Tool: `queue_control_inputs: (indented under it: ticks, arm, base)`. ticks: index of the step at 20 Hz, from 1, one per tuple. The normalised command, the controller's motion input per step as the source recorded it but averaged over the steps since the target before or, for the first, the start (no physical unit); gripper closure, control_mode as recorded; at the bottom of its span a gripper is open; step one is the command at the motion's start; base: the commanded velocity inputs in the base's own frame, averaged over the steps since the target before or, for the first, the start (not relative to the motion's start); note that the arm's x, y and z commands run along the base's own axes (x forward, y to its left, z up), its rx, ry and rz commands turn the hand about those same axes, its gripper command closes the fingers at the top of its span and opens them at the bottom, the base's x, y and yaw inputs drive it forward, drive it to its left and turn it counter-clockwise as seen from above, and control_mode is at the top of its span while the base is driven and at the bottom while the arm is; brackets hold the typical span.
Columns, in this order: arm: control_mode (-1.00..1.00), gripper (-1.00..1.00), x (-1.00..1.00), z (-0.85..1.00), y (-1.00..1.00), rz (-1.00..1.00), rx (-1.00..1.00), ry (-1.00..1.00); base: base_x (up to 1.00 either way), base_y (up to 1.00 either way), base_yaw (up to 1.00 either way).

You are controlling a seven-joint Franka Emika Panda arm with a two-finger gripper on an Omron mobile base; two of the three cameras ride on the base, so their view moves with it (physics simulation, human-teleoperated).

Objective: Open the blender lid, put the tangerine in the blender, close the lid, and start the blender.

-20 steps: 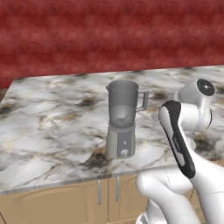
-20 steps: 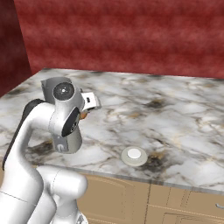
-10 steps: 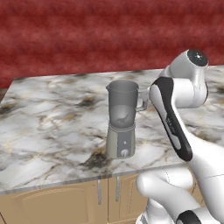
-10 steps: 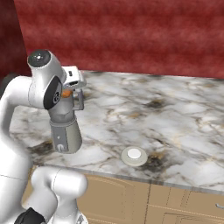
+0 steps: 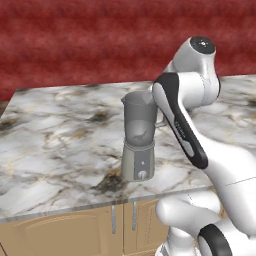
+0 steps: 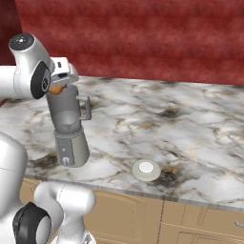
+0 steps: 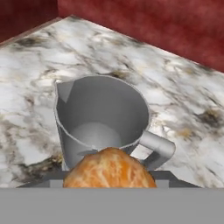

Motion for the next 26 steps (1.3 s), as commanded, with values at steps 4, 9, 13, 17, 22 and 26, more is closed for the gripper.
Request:
queue_control_inputs:
  ticks: [4,9,13,17,22,26]
  arm:
    - [-1.00,1.00,0.26,-0.02,0.17,0.00,0.00,0.07]
    - [-1.00,1.00,0.32,-0.03,0.15,0.00,0.00,0.08]
    - [-1.00,1.00,0.14,-0.36,0.32,0.00,0.00,0.12]
    - [-1.00,1.00,0.01,-0.49,0.18,0.00,0.00,0.10]
    - [-1.00,1.00,0.24,-0.29,0.04,0.00,0.00,0.07]
    - [-1.00,1.00,0.35,-0.16,0.00,0.00,0.00,0.03]
  base:
    - [0.00,0.00,0.00]
    - [0.00,0.00,0.00]
    - [0.00,0.00,0.00]
    - [0.00,0.00,0.00]
    - [0.00,0.00,0.00]
    - [0.00,0.00,0.00]
